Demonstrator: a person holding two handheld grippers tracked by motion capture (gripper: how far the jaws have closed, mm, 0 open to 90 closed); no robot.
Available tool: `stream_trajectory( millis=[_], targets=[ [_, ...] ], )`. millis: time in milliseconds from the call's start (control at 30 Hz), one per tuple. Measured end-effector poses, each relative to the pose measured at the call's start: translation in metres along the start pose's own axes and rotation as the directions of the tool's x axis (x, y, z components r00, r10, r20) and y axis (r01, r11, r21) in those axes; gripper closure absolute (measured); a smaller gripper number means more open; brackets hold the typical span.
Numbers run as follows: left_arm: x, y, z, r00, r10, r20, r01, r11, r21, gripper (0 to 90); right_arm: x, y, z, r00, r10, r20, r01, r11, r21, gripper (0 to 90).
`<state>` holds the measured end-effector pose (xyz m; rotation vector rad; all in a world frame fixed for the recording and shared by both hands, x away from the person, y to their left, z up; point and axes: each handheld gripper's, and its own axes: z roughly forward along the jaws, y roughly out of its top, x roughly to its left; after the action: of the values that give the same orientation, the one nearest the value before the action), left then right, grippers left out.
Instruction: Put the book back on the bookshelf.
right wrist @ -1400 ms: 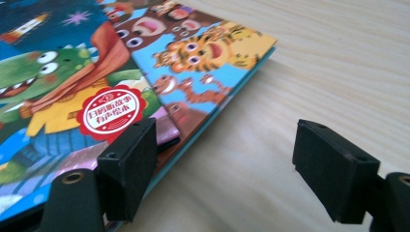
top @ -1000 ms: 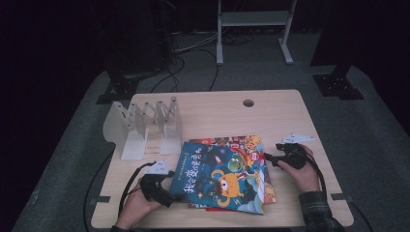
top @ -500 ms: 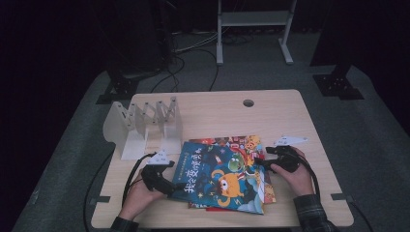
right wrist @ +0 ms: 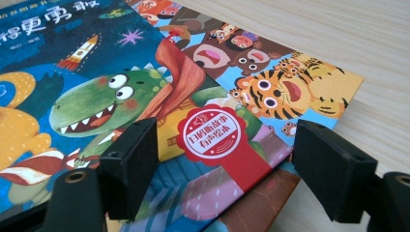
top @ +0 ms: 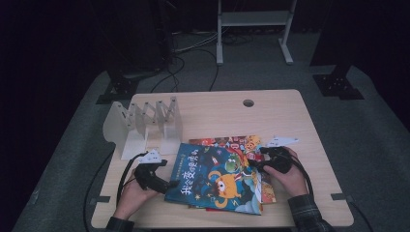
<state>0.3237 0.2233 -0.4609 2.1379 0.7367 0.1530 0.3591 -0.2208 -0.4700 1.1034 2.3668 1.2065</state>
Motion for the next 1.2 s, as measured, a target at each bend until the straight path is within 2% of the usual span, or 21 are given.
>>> stream_trajectory(
  millis=[100, 167, 233, 333, 400, 567, 767, 1000, 1100, 1200],
  targets=[
    [0.002, -0.005, -0.001, 0.9999, -0.016, 0.003, 0.016, 0.9999, 0.003, 0.0, 0.004, 0.002, -0.001, 0.9995, -0.025, 0.019, 0.025, 1.0, 0.006, 25.3],
    [0.001, -0.007, 0.001, 0.9996, -0.022, 0.021, 0.021, 0.9998, 0.003, 0.0, 0.007, 0.002, -0.002, 0.999, -0.037, 0.024, 0.037, 0.999, 0.011, 25.3],
    [-0.001, -0.007, 0.006, 0.9989, -0.016, 0.044, 0.015, 0.9998, 0.015, 0.0, 0.007, 0.001, -0.002, 0.999, -0.04, 0.018, 0.04, 0.999, 0.011, 25.4],
    [-0.009, -0.005, 0.015, 0.9933, 0.0, 0.116, -0.006, 0.9989, 0.046, 0.0, 0.006, -0.001, -0.003, 0.9998, -0.02, 0.008, 0.02, 1.0, 0.004, 25.3],
    [-0.012, -0.004, 0.017, 0.9948, -0.011, 0.101, 0.006, 0.9986, 0.052, 0.0, 0.005, -0.003, -0.004, 0.9999, -0.014, 0.0, 0.014, 1.0, 0.0, 25.3],
    [-0.02, -0.005, 0.014, 0.9943, -0.011, 0.106, 0.003, 0.9971, 0.075, 0.0, 0.005, -0.003, -0.004, 0.9999, -0.014, -0.007, 0.014, 1.0, 0.002, 25.4],
    [-0.032, -0.014, 0.006, 0.9935, -0.01, 0.114, 0.002, 0.9972, 0.074, 0.0, 0.008, -0.002, -0.003, 0.9995, -0.024, -0.023, 0.024, 1.0, 0.004, 25.5],
    [-0.024, -0.022, -0.001, 0.9966, -0.047, 0.068, 0.044, 0.9984, 0.034, 0.0, 0.022, 0.001, 0.003, 0.998, -0.044, -0.045, 0.044, 0.999, 0.01, 25.3],
    [-0.02, -0.024, -0.002, 0.9958, -0.061, 0.069, 0.06, 0.9979, 0.024, 0.0, 0.026, 0.003, 0.005, 0.9976, -0.049, -0.05, 0.05, 0.999, 0.013, 25.3],
    [-0.02, -0.026, -0.002, 0.9949, -0.071, 0.072, 0.07, 0.9975, 0.014, 0.0, 0.024, 0.002, 0.004, 0.9971, -0.038, -0.066, 0.039, 0.999, 0.017, 26.5]
  ],
)
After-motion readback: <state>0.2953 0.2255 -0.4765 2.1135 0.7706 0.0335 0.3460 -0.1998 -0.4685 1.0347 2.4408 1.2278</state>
